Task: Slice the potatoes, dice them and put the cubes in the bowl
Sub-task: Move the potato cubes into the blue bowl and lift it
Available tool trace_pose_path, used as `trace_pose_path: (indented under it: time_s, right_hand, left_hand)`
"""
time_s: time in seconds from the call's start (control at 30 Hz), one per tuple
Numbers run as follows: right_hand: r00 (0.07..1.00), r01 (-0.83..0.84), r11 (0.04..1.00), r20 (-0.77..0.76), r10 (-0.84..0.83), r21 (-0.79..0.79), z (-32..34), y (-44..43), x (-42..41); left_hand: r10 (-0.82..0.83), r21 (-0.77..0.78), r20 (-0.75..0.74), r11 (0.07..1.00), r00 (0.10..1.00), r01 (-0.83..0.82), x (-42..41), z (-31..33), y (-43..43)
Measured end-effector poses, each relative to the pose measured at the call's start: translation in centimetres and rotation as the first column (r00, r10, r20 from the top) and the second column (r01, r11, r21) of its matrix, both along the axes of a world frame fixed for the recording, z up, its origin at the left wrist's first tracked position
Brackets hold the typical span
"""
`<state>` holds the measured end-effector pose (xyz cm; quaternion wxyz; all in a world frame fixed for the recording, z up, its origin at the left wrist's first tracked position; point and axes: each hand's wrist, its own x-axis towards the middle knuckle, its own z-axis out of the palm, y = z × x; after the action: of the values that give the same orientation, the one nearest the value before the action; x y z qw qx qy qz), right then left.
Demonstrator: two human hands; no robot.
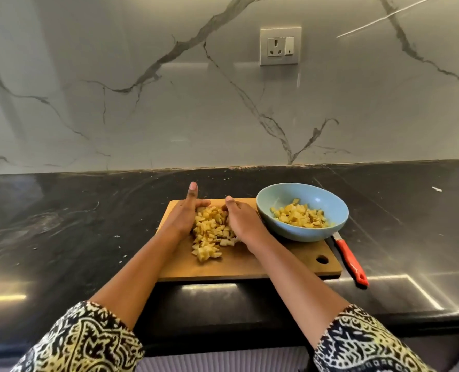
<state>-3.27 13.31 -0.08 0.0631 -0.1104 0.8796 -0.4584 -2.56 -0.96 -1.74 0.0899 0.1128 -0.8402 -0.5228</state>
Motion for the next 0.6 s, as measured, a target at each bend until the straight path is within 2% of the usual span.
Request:
trace_pose_path:
  time_s: [0.1,0.17,0.27,0.4,0.5,0.6]
  right_hand:
    - [0.999,0.005,1.0,-0.046,-0.005,0.0,0.0,-1.3,0.7]
    - [0.999,0.029,0.997,-0.042,-0.031,-0.065,0.0,-2.4,0.9]
    - [0.995,0.087,0.975,0.061,-0.076,-0.206,-0.1,-3.3,0.0]
    - [0.959,0.234,0.884,0.245,-0.141,-0.405,-0.6,-4.1,-1.1]
    - [0.911,0.34,0.738,0.397,-0.107,-0.583,-0.7,-4.4,-1.4]
    - [0.891,0.385,0.621,0.45,-0.059,-0.682,-0.4,-4.3,-1.2]
  left_hand:
    - [0.126,0.069,-0.013,0.99,0.992,-0.125,0.5,-0.3,2.2]
    - [0.214,0.1,-0.051,0.973,0.975,-0.208,0.5,-0.3,3.4]
    - [0.32,0.287,-0.084,0.915,0.944,-0.284,0.5,-0.1,4.5]
    - [0.461,0.583,-0.046,0.733,0.886,-0.351,0.2,0.0,5.1]
    - [0.512,0.766,-0.009,0.556,0.859,-0.323,0.1,0.4,5.5]
    - [0.51,0.895,0.044,0.362,0.859,-0.261,0.1,1.0,5.4]
